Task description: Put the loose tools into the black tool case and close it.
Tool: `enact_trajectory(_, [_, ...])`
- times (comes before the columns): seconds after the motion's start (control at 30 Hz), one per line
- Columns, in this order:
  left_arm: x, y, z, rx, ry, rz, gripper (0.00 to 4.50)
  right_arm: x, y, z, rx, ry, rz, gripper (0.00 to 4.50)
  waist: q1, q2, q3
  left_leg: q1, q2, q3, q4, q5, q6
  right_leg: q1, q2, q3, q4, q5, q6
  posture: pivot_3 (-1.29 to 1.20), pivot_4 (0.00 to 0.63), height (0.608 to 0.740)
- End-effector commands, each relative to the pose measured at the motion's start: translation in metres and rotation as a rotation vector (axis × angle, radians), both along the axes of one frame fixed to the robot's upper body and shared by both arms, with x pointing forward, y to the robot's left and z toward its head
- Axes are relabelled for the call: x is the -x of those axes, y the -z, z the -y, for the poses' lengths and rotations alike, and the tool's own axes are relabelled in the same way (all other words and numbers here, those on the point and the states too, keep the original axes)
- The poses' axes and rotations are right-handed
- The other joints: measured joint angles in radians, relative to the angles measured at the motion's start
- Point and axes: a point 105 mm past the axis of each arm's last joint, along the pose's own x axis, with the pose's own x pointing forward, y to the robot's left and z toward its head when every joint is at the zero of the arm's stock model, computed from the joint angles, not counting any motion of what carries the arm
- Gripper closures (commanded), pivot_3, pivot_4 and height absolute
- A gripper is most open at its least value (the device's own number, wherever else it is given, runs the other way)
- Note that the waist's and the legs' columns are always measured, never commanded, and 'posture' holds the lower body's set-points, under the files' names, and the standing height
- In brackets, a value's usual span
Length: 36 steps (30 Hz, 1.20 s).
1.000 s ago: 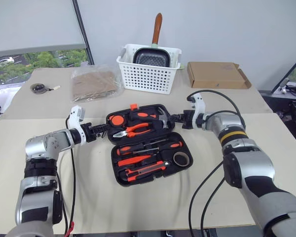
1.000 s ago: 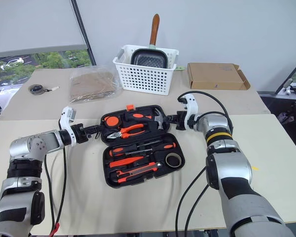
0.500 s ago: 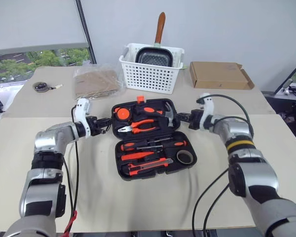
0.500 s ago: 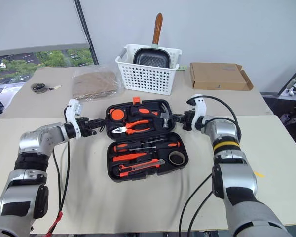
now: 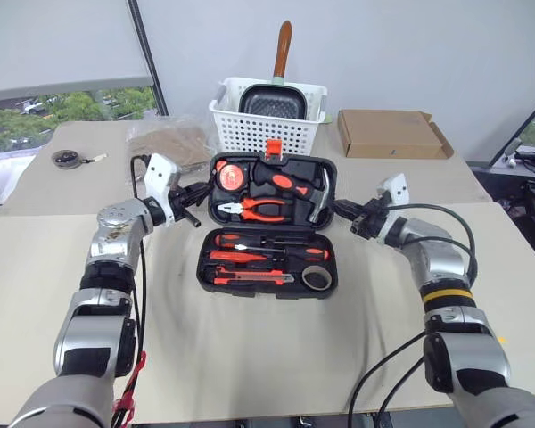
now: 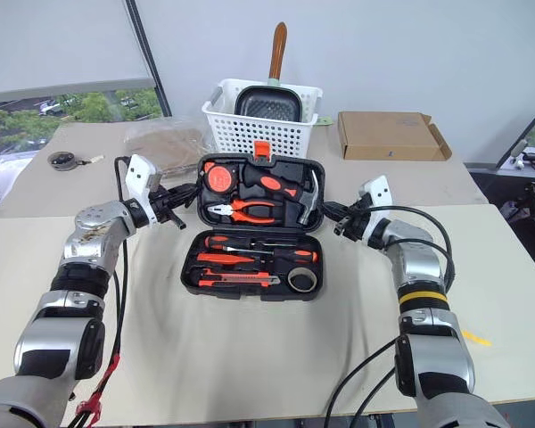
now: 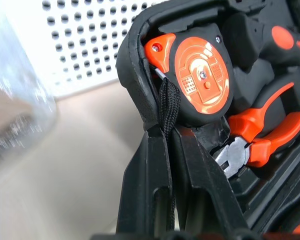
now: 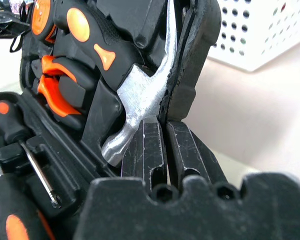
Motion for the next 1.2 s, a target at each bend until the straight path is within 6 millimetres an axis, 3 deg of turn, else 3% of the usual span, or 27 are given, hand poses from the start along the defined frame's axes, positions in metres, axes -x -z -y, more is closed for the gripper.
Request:
enact_trajectory(0.03, [0.017, -0.041, 0.024, -0.054, 0.098, 0.262, 4.44, 0.007, -0.035, -0.010, 0.027, -0.053, 0.203, 4.50, 0.001, 0.000, 0.000, 0.000, 0.000, 0.000, 0.000, 0.000, 0.000, 0.000, 0.000, 0.000, 0.000, 0.000, 0.000, 0.00, 0.150, 0.700])
enact_trajectory(0.2, [0.032, -0.038, 0.023, -0.094, 0.099, 0.354, 4.44, 0.018, -0.036, -0.008, 0.066, -0.075, 0.304, 4.50, 0.002, 0.000, 0.000, -0.001, 0.000, 0.000, 0.000, 0.000, 0.000, 0.000, 0.000, 0.000, 0.000, 0.000, 0.000, 0.00, 0.150, 0.700])
enact_trajectory(0.4, [0.050, -0.008, 0.021, -0.224, 0.126, 0.413, 4.44, 0.030, -0.024, -0.007, 0.130, -0.092, 0.398, 4.50, 0.004, 0.000, 0.000, 0.000, 0.000, 0.000, 0.000, -0.001, 0.001, 0.000, 0.000, 0.000, -0.002, 0.000, 0.000, 0.00, 0.150, 0.700])
enact_trajectory(0.53, [0.062, 0.024, 0.020, -0.415, 0.221, 0.437, 4.44, 0.037, -0.012, -0.004, 0.110, -0.072, 0.393, 4.50, 0.005, 0.000, 0.000, 0.001, 0.000, 0.000, 0.000, -0.001, 0.002, 0.001, 0.000, 0.000, -0.003, 0.000, 0.000, 0.00, 0.150, 0.700])
enact_trajectory(0.77, [0.080, 0.033, 0.019, -0.381, 0.316, 0.444, 4.44, 0.053, 0.001, 0.004, 0.155, -0.110, 0.372, 4.50, 0.013, 0.001, 0.000, 0.006, 0.000, 0.001, 0.001, -0.004, 0.007, 0.004, -0.003, 0.001, -0.002, -0.004, 0.006, 0.00, 0.150, 0.700])
enact_trajectory(0.8, [0.082, 0.033, 0.018, -0.356, 0.324, 0.440, 3.75, 0.059, 0.004, 0.004, 0.167, -0.143, 0.358, 3.77, 0.014, 0.001, 0.000, 0.006, 0.000, 0.001, 0.001, -0.004, 0.007, 0.004, -0.004, 0.001, -0.002, -0.004, 0.006, 0.00, 0.150, 0.700])
enact_trajectory(0.97, [0.089, 0.037, 0.000, -0.268, 0.244, 0.402, 2.16, 0.085, 0.021, 0.026, 0.234, -0.218, 0.207, 2.19, 0.021, 0.001, 0.000, 0.006, -0.001, 0.001, 0.001, -0.005, 0.009, 0.004, -0.005, 0.001, -0.002, -0.004, 0.006, 0.00, 0.150, 0.700])
enact_trajectory(1.1, [0.072, 0.039, -0.035, -0.092, 0.027, 0.264, 0.71, 0.124, 0.045, 0.038, 0.268, -0.390, -0.087, 0.82, 0.028, 0.000, 0.000, 0.005, -0.001, 0.001, 0.001, -0.009, 0.016, 0.003, -0.008, 0.001, -0.002, -0.002, 0.003, 0.00, 0.150, 0.700])
enact_trajectory(1.17, [0.064, 0.033, -0.040, -0.029, -0.025, 0.247, 0.06, 0.134, 0.048, 0.034, 0.256, -0.425, -0.155, 0.19, 0.027, -0.001, 0.000, 0.005, 0.000, 0.000, 0.003, -0.010, 0.016, 0.004, -0.007, 0.000, -0.003, -0.004, 0.007, 0.00, 0.150, 0.700])
enact_trajectory(1.2, [0.060, 0.027, -0.039, -0.001, -0.037, 0.251, 0.01, 0.141, 0.049, 0.028, 0.236, -0.459, -0.194, 0.05, 0.028, -0.001, 0.000, 0.005, 0.000, -0.001, 0.003, -0.010, 0.016, 0.004, -0.008, -0.001, -0.003, -0.004, 0.007, 0.00, 0.150, 0.700])
